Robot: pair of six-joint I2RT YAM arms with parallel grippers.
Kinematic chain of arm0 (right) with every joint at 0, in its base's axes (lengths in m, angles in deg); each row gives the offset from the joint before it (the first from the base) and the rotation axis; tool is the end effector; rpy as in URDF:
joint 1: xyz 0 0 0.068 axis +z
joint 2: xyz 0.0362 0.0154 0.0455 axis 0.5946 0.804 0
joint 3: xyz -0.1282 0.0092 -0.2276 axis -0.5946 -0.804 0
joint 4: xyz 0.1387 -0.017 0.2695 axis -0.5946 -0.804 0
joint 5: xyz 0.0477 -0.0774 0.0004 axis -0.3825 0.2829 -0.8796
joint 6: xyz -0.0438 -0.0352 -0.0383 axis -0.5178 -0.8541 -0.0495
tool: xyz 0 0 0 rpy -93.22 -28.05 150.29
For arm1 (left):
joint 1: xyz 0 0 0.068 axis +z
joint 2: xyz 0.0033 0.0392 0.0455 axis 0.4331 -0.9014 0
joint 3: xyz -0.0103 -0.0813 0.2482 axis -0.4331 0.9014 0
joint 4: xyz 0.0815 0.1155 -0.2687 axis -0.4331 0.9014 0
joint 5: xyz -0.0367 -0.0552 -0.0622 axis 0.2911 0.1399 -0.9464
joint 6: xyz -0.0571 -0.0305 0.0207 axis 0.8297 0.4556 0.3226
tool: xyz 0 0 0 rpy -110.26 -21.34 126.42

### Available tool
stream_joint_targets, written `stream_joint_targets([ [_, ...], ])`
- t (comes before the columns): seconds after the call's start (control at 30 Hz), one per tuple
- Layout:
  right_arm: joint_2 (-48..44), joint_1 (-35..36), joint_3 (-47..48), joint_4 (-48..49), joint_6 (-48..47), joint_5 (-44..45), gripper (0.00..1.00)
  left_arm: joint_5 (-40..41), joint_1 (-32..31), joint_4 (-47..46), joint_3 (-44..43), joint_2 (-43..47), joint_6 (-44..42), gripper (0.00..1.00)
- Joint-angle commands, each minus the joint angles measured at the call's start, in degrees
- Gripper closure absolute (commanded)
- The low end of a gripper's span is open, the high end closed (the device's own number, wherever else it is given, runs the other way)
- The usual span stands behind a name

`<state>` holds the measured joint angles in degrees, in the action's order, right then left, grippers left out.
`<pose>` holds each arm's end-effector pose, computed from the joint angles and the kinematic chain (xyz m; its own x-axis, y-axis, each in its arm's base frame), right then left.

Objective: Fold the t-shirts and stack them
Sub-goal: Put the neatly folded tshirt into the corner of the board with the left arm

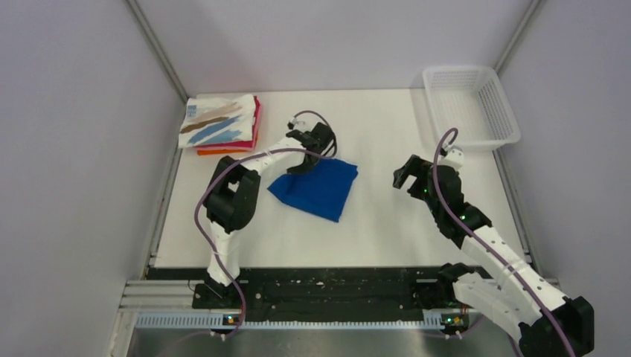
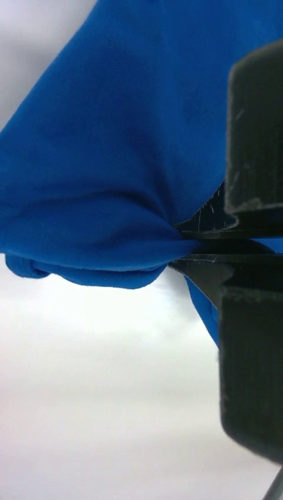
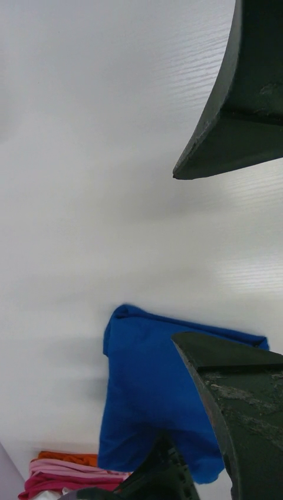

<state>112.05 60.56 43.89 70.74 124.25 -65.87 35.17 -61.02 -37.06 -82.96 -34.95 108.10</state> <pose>0.2430 0.0899 0.2321 -0.4024 0.4088 -0.8191 0.1164 0.9104 0.3971 0.3732 -0.2290 0.1378 -0.8471 -0.0891 -0.5239 -0.2394 0.9442 0.2264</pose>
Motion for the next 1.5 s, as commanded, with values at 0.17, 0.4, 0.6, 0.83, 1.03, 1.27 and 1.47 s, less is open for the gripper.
stream_joint_targets([
  [0.17,-3.1,-0.6,-0.7,0.7,-1.6,2.4,0.02,20.5,5.5,-9.3,-17.8,-4.9,-25.1,1.00],
  [0.4,-3.6,-0.6,-0.7,0.4,-2.4,4.1,0.02,26.9,10.4,-17.7,-25.5,-7.1,-44.3,1.00],
  [0.6,-3.7,-0.6,-0.5,0.5,-2.9,4.7,0.02,29.1,14.2,-30.2,-26.2,-5.7,-60.4,1.00],
  [0.83,-4.1,-0.6,-0.4,-0.3,-3.1,6.0,0.02,26.6,16.7,-30.1,-34.7,-5.2,-65.0,1.00],
  [1.03,-5.3,-0.6,-0.9,-0.3,-2.7,7.7,0.02,22.7,16.7,-29.1,-37.6,-2.5,-64.4,1.00],
  [1.27,-5.9,-0.6,-1.0,-0.5,-2.6,7.8,0.02,22.2,17.3,-29.8,-39.9,-1.2,-65.3,1.00],
  [1.47,-5.6,-0.6,-1.1,-0.5,-2.6,8.1,0.02,22.7,17.8,-30.0,-40.7,-1.4,-64.8,1.00],
])
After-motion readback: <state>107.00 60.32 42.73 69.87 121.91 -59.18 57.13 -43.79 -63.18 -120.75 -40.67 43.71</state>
